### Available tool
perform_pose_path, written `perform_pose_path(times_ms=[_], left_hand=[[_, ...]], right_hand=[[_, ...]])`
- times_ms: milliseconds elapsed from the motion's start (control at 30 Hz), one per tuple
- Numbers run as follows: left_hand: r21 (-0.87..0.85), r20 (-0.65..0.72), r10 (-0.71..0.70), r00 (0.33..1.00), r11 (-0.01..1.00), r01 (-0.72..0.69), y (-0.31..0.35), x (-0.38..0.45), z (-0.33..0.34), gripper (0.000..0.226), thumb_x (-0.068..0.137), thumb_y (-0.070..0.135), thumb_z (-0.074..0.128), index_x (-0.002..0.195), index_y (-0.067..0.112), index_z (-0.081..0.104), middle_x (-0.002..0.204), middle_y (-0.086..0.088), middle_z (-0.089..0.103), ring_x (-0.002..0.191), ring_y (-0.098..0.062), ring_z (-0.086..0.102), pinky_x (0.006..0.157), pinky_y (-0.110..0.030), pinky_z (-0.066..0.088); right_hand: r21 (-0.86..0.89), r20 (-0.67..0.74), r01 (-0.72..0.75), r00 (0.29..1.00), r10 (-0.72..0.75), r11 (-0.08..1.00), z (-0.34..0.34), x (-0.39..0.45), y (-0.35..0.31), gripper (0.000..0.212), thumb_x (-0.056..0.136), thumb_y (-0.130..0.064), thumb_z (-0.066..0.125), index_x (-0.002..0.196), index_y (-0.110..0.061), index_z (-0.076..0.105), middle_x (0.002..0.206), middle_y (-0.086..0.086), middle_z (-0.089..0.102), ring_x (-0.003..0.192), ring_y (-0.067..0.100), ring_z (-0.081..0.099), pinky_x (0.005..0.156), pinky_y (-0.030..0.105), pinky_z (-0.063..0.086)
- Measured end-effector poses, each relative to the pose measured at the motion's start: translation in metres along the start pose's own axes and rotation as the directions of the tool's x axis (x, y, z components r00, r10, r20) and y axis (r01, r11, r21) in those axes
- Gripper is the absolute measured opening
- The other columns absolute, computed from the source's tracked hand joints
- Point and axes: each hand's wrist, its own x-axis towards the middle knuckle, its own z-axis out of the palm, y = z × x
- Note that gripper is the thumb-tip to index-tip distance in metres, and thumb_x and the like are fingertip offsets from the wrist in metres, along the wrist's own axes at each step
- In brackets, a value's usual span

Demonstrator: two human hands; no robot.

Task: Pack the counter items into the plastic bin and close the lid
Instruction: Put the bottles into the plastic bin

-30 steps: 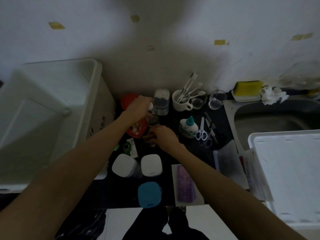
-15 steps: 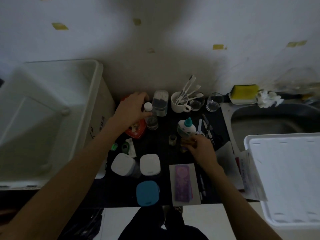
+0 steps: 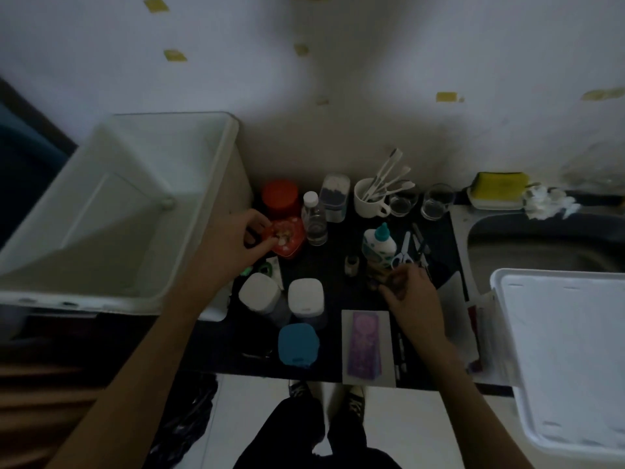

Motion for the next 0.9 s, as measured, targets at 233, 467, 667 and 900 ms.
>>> perform_pose_path(times_ms=[233,467,667,900], left_hand=[[-0.099,-0.062,-0.085,0.994,0.992,0.079,-0.017,-0.070,0.007,0.021,0.089,0.023,0.068,0.108,0.022,0.060,0.097,0.007,0.061,0.081,-0.005,0.058,0.074,-0.025,0.052],[-0.135,0.098,-0.157,0.983,0.976,0.169,-0.049,-0.148,0.026,0.044,0.080,-0.012,0.054,0.115,0.015,0.049,0.102,-0.002,0.057,0.093,-0.016,0.057,0.081,-0.028,0.050],[-0.322,0.229,-0.218,0.949,0.903,0.285,-0.091,-0.179,0.069,0.109,0.051,0.056,0.088,0.142,0.029,0.034,0.138,0.005,0.050,0.124,-0.013,0.052,0.100,-0.038,0.049],[-0.497,0.068,-0.274,0.959,0.825,0.271,-0.077,-0.178,0.111,0.074,0.069,0.031,0.086,0.132,0.021,0.048,0.124,0.002,0.063,0.113,-0.011,0.059,0.088,-0.020,0.045]], right_hand=[[0.234,0.194,0.158,0.959,-0.205,0.959,0.001,-0.039,-0.039,0.019,0.086,-0.017,0.072,0.098,-0.027,0.062,0.089,-0.013,0.064,0.081,-0.002,0.061,0.069,0.014,0.050],[0.143,0.433,0.083,0.891,-0.137,0.986,0.023,-0.084,-0.051,0.053,0.071,-0.022,0.085,0.113,-0.032,0.056,0.109,-0.017,0.059,0.085,0.003,0.062,0.073,0.025,0.057],[0.164,0.332,0.056,0.937,-0.109,0.985,0.060,-0.123,-0.056,0.074,0.059,-0.038,0.090,0.121,-0.030,0.050,0.114,-0.016,0.054,0.094,0.006,0.060,0.075,0.027,0.057],[0.145,0.150,0.021,0.988,-0.043,0.989,0.099,-0.133,-0.058,0.070,0.062,-0.042,0.087,0.121,-0.025,0.054,0.111,-0.008,0.059,0.097,0.014,0.062,0.078,0.029,0.055]])
